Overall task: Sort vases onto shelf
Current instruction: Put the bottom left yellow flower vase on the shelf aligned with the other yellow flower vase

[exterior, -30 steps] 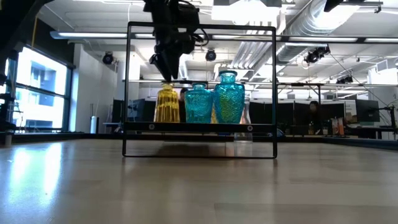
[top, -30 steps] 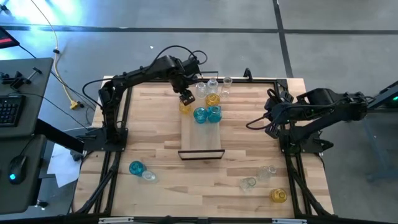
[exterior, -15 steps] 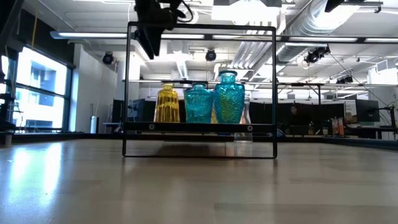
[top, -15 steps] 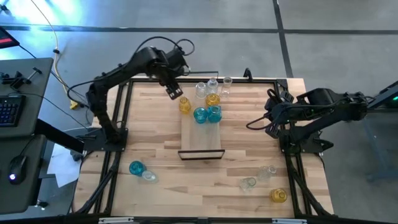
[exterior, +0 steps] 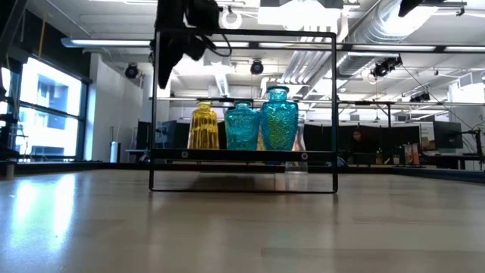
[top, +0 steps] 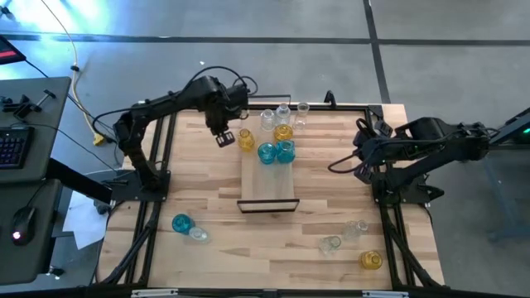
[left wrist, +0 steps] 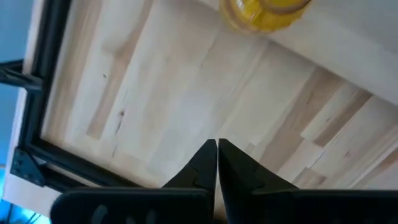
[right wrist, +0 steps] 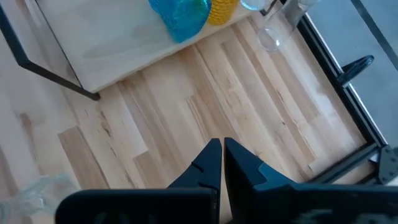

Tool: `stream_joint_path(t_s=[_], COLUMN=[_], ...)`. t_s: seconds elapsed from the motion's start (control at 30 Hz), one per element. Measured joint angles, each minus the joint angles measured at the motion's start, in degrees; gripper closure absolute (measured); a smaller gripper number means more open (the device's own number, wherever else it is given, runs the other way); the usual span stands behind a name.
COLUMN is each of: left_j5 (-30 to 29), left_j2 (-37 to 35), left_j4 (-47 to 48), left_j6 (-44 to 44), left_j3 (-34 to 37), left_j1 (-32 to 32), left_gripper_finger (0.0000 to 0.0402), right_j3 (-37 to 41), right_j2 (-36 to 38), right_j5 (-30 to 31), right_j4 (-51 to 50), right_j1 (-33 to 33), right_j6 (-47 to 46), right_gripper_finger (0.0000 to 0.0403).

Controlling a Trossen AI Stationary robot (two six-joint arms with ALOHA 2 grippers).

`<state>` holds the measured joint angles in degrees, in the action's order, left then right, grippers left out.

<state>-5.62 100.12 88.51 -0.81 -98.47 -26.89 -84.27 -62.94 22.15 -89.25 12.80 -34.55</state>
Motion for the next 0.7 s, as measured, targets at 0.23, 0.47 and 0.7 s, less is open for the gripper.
stream_joint_path(t_s=[0.23,0.47,0.7], left_j5=[1.4,6.2,7.9], left_j2=[-0.1,-0.1,-0.1], left_j4=[-4.3,-7.9,-9.3], left_j6=[0.4,-0.1,-0.6], left_j3=[3.2,3.2,3.2], left_j1=[0.0,-0.1,0.3], left_gripper_finger=[0.0401,0.0401,0.0401], right_j3=[0.0,0.0,0.0], right_j2=[0.5,1.0,1.6], right_j5=[2.2,3.4,4.2], right_j4=[-0.9,-0.8,-0.8], right_j1=[0.0,0.0,0.0], right_j6=[-1.6,-1.5,-1.5], right_gripper_finger=[0.0402,0.0402,0.0403])
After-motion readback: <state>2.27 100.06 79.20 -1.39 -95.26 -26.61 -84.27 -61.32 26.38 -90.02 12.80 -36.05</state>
